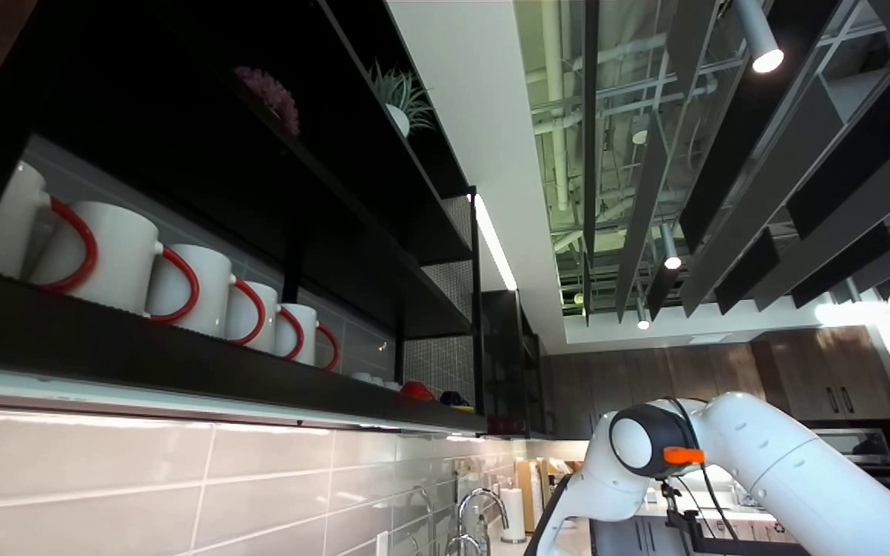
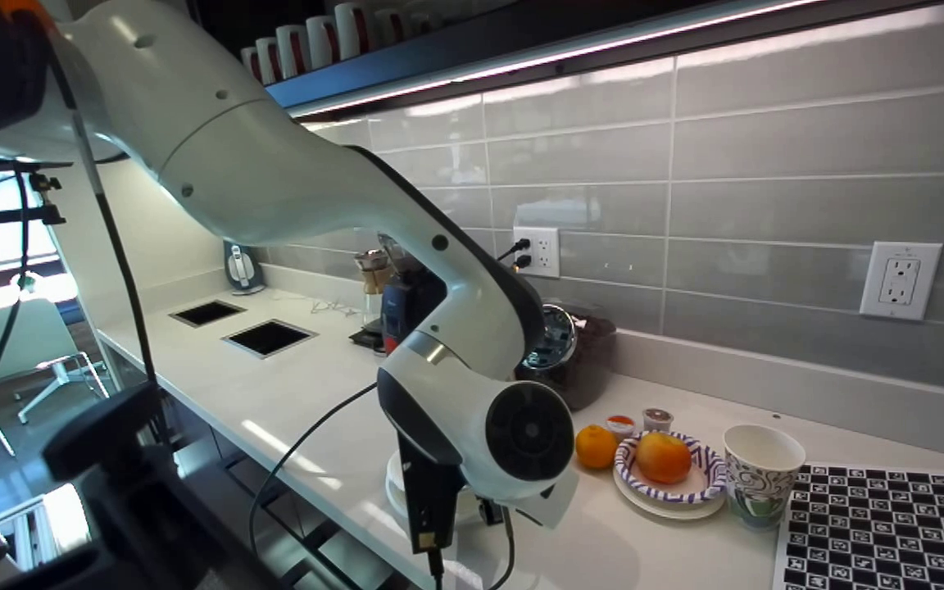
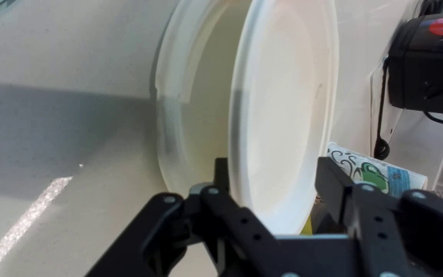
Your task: Put the plates on the shelf on the counter, then pick up one plate and put it on the shelf
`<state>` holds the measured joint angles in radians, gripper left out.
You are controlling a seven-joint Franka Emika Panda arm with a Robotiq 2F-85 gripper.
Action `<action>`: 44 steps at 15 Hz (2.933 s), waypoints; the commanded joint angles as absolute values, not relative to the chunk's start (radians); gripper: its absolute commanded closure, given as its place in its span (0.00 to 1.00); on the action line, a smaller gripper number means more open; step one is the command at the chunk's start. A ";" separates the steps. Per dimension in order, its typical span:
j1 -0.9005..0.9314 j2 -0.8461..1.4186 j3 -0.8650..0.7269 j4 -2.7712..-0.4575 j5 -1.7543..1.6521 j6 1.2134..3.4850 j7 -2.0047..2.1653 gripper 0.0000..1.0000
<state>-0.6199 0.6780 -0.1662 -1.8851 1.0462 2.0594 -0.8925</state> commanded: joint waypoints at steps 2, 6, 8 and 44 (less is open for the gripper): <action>-0.615 0.723 -0.181 -1.828 1.053 2.032 -0.858 0.76; -0.616 0.739 -0.183 -1.811 1.048 2.031 -0.844 1.00; -0.617 0.744 -0.183 -1.805 1.047 2.028 -0.842 1.00; -0.534 -0.084 -0.356 -2.306 0.685 1.765 -1.299 0.99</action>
<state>-0.5749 0.0211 -0.3248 -2.2517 0.6616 1.8300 -1.2583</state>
